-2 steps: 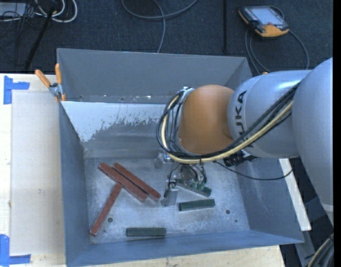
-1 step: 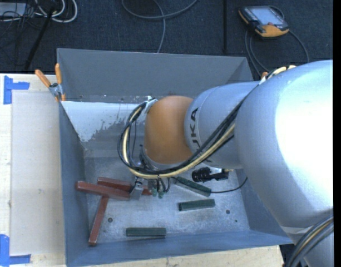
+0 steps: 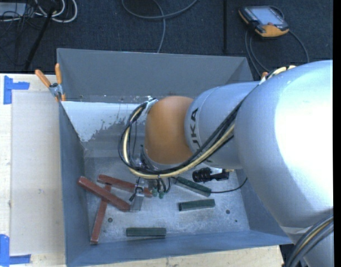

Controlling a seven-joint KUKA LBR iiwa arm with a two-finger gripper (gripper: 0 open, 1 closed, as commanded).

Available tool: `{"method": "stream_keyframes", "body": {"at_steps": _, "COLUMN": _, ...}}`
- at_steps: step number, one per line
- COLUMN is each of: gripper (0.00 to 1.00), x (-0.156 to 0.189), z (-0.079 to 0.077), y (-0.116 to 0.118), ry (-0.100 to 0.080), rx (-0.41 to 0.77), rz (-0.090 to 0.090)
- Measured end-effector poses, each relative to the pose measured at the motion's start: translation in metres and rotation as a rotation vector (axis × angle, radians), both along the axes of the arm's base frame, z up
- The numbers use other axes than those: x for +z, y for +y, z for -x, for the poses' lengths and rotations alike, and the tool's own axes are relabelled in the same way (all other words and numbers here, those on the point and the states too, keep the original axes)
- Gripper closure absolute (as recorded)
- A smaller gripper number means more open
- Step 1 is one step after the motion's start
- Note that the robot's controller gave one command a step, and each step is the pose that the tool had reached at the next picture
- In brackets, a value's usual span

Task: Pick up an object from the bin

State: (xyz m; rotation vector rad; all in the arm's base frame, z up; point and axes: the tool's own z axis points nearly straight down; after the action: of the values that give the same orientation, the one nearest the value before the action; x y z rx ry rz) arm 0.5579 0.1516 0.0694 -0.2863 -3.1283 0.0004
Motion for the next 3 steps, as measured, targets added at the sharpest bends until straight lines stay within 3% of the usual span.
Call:
{"method": "stream_keyframes", "body": {"at_steps": 1, "gripper": 0.0, "x": 0.0, "z": 0.0, "y": 0.0, "ry": 0.0, "rx": 0.0, "rz": 0.0}}
{"method": "stream_keyframes", "body": {"at_steps": 2, "gripper": 0.0, "x": 0.006, "z": 0.0, "y": -0.002, "ry": 0.002, "rx": 0.174, "rz": 0.0}}
{"method": "stream_keyframes", "body": {"at_steps": 3, "gripper": 1.0, "x": 0.001, "z": -0.044, "y": 0.004, "ry": -0.002, "rx": 0.139, "rz": -0.001}}
